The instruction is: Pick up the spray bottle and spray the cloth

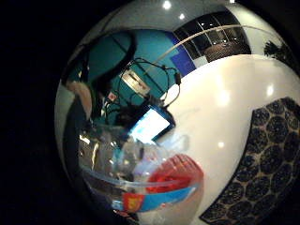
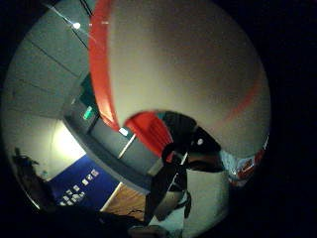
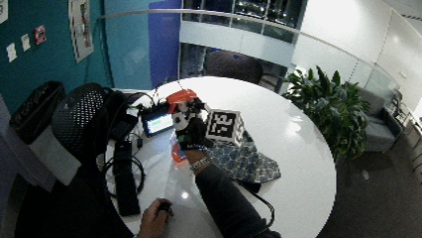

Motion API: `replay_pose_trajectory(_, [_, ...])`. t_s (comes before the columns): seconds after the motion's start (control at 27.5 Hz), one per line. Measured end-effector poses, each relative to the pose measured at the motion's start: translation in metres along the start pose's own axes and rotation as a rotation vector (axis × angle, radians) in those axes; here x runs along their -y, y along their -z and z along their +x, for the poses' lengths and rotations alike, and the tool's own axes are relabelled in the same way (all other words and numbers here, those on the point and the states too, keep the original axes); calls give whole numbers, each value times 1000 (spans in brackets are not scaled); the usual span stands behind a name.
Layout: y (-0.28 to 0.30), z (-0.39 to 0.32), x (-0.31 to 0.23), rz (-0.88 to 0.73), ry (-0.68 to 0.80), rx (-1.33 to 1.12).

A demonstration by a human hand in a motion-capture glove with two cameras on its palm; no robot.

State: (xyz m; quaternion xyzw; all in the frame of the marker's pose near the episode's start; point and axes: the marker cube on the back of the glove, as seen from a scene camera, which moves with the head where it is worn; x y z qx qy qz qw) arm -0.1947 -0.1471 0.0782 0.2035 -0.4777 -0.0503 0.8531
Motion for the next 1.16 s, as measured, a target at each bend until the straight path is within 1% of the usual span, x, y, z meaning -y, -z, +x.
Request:
replay_pose_trajectory(0.25, [4, 2, -13, -133, 59, -148])
replay_pose_trajectory(0.54, [39, -11, -27, -355, 124, -427])
replay_pose_trajectory(0.87, [79, -19, -62, -564, 73, -718])
replay_pose_trajectory(1.02, [84, -26, -67, -634, 89, -787])
replay_pose_trajectory(1.16, [83, -31, -65, -657, 106, -813])
